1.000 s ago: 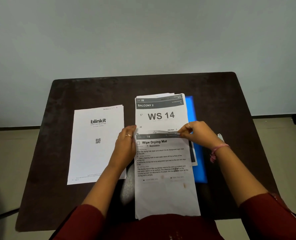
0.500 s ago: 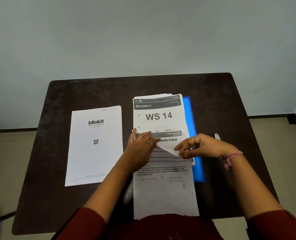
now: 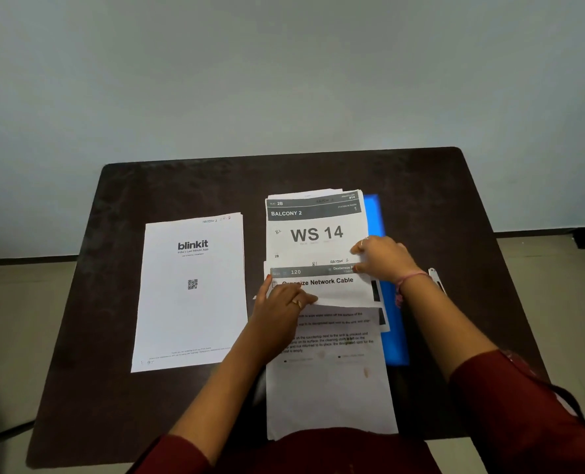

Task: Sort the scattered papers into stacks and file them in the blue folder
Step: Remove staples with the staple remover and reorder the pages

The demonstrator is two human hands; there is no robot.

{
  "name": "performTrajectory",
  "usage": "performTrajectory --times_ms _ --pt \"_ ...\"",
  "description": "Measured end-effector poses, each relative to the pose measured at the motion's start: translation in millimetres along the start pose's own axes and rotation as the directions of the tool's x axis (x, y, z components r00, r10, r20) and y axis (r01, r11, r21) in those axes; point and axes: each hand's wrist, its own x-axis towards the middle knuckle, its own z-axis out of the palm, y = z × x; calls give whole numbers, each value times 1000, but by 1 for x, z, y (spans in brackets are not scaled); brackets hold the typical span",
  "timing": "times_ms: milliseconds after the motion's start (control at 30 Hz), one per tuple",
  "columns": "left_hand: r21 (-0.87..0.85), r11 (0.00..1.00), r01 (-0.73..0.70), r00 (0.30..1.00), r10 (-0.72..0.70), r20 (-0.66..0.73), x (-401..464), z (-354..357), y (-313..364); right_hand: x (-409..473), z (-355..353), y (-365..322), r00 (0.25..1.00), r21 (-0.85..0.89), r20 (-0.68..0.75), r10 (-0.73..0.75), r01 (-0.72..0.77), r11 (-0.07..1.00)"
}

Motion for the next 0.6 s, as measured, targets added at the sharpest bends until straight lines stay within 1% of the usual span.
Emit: performTrajectory --times_ms 67,267,400,467,533,600 --pt "-18 1000 18 1000 -18 3 -1 2 -1 1 1 -3 999 -46 -36 -10 8 999" --pt "-88 992 89 995 -84 59 -6 8 -3 -4 0 -1 986 -19 -158 -58 55 998" --pt "-134 984 116 990 -103 94 -7 9 -4 -18 -3 1 967 -89 -225 -117 100 991" --pt "-175 977 124 989 -108 100 -8 11 -4 -27 -2 3 964 -93 -236 -122 103 990" --pt "-200 974 105 993 -94 65 -8 13 -4 -37 0 3 961 -90 -244 -129 110 990" --pt "-236 965 111 994 -105 36 -7 11 -1 -49 4 3 966 -13 -224 -125 125 992"
